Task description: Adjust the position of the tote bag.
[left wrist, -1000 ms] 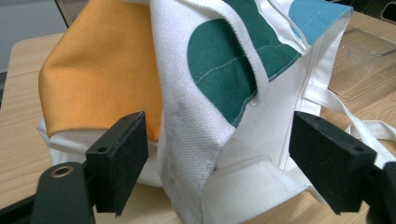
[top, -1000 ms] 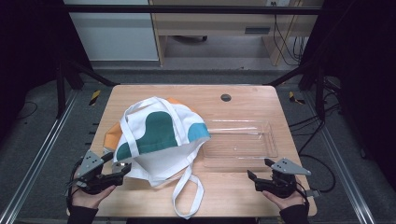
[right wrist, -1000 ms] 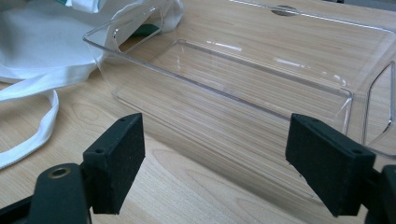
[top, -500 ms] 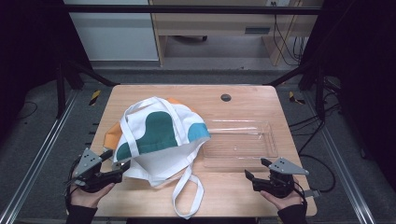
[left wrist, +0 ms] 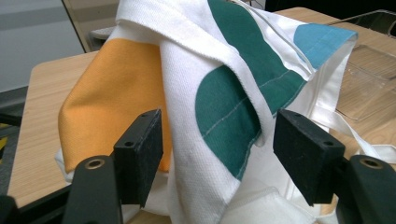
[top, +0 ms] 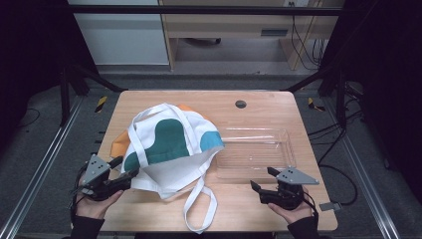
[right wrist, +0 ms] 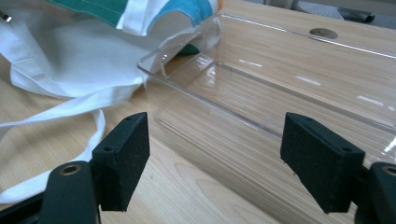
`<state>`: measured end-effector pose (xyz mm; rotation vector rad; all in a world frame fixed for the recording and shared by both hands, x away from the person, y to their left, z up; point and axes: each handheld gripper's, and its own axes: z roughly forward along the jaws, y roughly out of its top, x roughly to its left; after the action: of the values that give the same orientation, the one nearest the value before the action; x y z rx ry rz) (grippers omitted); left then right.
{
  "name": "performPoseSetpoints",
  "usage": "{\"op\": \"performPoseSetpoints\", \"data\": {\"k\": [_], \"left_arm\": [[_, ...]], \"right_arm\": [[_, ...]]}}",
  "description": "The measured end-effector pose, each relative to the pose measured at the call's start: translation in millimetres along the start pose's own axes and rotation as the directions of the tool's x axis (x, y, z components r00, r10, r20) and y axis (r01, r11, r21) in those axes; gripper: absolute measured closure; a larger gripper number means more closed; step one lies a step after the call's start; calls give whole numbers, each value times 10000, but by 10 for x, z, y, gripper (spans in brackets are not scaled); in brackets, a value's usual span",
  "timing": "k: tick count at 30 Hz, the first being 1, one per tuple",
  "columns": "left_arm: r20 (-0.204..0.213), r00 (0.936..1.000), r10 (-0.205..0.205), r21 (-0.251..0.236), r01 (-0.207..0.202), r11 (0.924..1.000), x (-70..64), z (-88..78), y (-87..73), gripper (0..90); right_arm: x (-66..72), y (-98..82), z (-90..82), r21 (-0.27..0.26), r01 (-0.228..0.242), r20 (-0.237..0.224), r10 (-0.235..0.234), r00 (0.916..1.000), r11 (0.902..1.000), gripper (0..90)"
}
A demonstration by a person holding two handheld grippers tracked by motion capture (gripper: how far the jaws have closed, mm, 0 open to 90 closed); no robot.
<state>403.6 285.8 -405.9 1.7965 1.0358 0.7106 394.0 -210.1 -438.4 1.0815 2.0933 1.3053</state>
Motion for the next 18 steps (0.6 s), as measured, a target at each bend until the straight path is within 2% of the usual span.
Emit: {"op": "performPoseSetpoints", "data": {"k": [6,18], "left_arm": [[-108,9999,-47,17,48,10000,-13,41,41,336],[-148,9998,-139,-129,137,9998,-20,89,156,375]], "right_arm": [[144,80,91,-79,151,-387,-154,9991,9999,243],[273,185,189,-332,84,-759,-109,9971,9994,285]]}}
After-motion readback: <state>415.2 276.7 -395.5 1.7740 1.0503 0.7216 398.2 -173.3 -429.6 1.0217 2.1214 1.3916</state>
